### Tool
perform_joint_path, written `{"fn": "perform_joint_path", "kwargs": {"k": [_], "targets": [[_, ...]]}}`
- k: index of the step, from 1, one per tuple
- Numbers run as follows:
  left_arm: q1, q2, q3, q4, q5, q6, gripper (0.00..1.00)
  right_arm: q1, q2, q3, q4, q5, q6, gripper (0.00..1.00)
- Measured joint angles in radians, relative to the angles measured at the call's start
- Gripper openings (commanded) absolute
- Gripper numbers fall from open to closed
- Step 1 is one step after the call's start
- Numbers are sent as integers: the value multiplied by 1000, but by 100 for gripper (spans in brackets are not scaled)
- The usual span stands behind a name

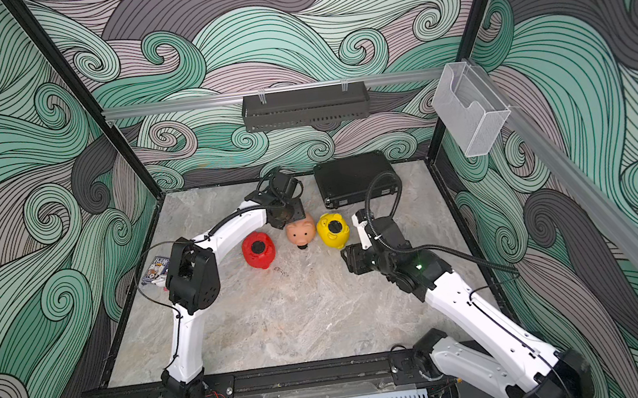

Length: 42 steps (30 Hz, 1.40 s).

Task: Close piggy banks
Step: Move the piggy bank to the center of the board.

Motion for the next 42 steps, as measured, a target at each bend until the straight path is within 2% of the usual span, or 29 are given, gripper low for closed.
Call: {"fn": "perform_joint_path", "kwargs": {"k": [7,14,30,42], "targets": [[-29,-98,-149,39,-1,-42,56,0,-3,-8,3,1,0,62],[-55,-133,-196,42,-4,-79,56,0,-29,-31,16,15,0,61],[-132,-272,-396,88,-12,-151,58,0,-40,-34,25,23,0,62],[-157,-341,-488,110,-11,-196,60,0,-58,-40,26,23,0,63]]}}
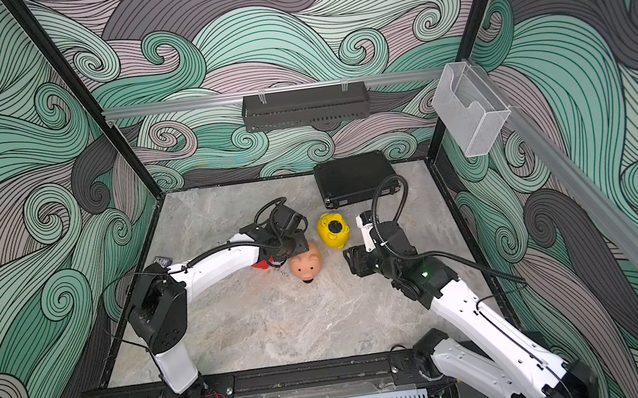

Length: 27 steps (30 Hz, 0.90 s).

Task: Close piggy banks
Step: Move the piggy bank to the center of the board.

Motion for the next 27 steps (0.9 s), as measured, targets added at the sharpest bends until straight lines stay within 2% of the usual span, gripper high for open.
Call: {"fn": "perform_joint_path", "kwargs": {"k": [15,27], "targets": [[-16,-63,-69,-11,9,-6,62,0,0,0,0,0,0,63],[-21,-68,-27,-113,8,14,66,0,0,-7,6,0,0,63]]}}
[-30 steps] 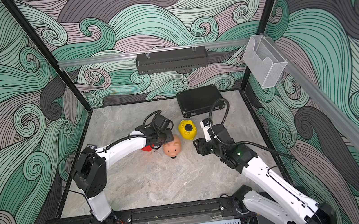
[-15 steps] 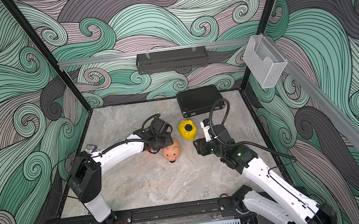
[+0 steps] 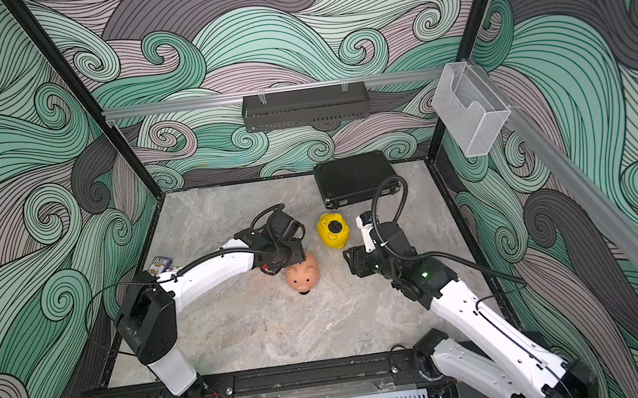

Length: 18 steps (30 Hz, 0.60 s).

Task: Close piggy banks
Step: Move the piggy bank to the center of the board.

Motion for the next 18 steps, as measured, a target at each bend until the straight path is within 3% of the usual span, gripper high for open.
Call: {"fn": "perform_joint_path", "kwargs": {"k": [6,11,18], "targets": [[-1,-21,35,-90,-6,39,67,0,0,0,0,0,0,63],[-1,-123,27,-97,-4,75,68,0,0,-4,11,-2,0,63],[-1,-343,-128,-29,37,147,67,0,4,-6,25,-26,0,64]]}}
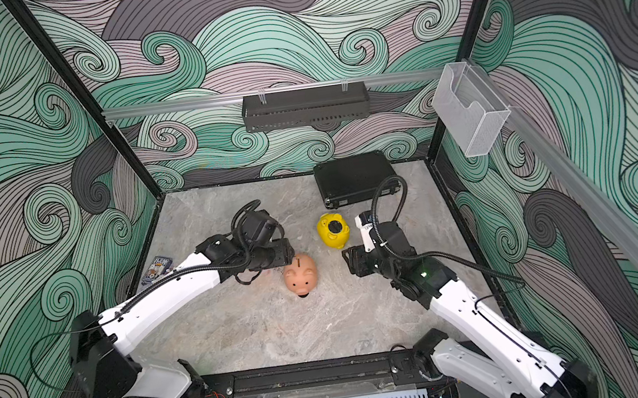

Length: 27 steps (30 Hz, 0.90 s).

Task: Close piggy banks
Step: Move the piggy bank to the center of the board, then turn over the piggy bank at the center of the board.

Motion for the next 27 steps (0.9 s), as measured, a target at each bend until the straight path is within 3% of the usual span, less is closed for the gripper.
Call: {"fn": "perform_joint_path", "kwargs": {"k": [11,19,27], "targets": [[16,-338,-365,159,85,49,68,0,-23,-66,98,-75,4,63],[54,-307,-404,273,183,53,69,0,32,-97,187,-167,13,62],[80,-159,-397,363,262,56,68,0,67,-103,224,-200,17,62]]}}
